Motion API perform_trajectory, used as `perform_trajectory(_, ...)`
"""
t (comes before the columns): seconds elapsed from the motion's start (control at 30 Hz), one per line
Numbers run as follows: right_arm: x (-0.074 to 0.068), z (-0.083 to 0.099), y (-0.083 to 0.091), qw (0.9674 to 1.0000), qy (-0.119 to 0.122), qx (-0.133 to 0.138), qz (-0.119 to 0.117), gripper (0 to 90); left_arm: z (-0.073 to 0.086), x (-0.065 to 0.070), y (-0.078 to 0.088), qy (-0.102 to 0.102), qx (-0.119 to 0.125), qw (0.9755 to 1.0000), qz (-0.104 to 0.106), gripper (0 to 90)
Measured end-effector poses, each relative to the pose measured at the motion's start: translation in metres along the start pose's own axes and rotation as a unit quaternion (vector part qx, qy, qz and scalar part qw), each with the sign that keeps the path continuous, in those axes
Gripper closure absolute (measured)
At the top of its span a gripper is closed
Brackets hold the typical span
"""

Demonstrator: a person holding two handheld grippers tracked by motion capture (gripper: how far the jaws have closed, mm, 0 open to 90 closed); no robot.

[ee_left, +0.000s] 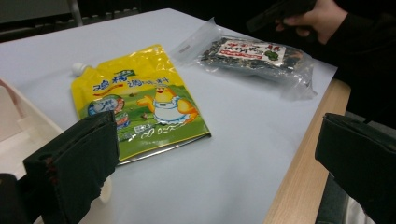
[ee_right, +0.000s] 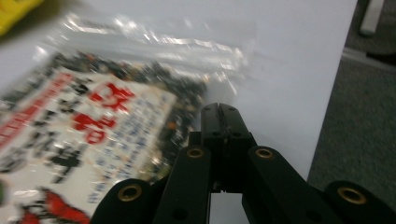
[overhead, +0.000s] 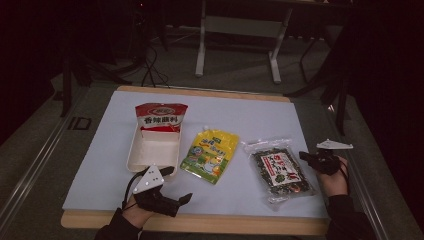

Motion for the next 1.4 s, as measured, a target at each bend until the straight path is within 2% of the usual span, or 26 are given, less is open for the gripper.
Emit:
perform_trajectory(0.23, 0.005, 0.011, -0.012, 0.9996, -0.012, -0.024, 0.007, 90.0, 0.000, 0.002, -0.003, -0.009, -0.007, 0.9999, -0.002, 1.1)
perform_trajectory(0.43, 0.000, 0.015, -0.015, 0.9992, -0.019, -0.036, 0.001, 90.0, 0.001, 0.002, -0.005, -0.006, -0.011, 0.9999, 0.004, 1.2)
perform_trajectory(0.7, -0.012, 0.020, -0.006, 0.9984, -0.025, -0.050, -0.009, 90.0, 0.001, 0.004, -0.008, -0.005, -0.020, 0.9998, 0.008, 1.2)
perform_trajectory(0.9, -0.024, 0.023, 0.001, 0.9982, -0.010, -0.057, -0.016, 90.0, 0.001, 0.006, -0.011, -0.009, -0.023, 0.9996, 0.011, 1.2)
perform_trajectory(1.03, -0.030, 0.026, 0.006, 0.9979, -0.009, -0.062, -0.020, 90.0, 0.001, 0.008, -0.013, -0.012, -0.024, 0.9995, 0.014, 1.2)
perform_trajectory(1.23, -0.039, 0.034, 0.017, 0.9968, -0.005, -0.070, -0.039, 90.0, -0.001, 0.010, -0.018, -0.010, -0.025, 0.9995, 0.019, 1.2)
perform_trajectory(1.4, -0.050, 0.039, 0.025, 0.9956, 0.008, -0.076, -0.053, 90.0, -0.004, 0.011, -0.023, -0.006, -0.024, 0.9993, 0.028, 1.2)
Point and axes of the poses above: each handheld gripper's, and its own axes: y roughly backward along the jaws, z roughly out of its underside, x roughly to its right, the point moved 1 cm from there along -y, roughly forward along the jaws, and after that the axes turned 7 degrees about z, right-handed, at the moved point
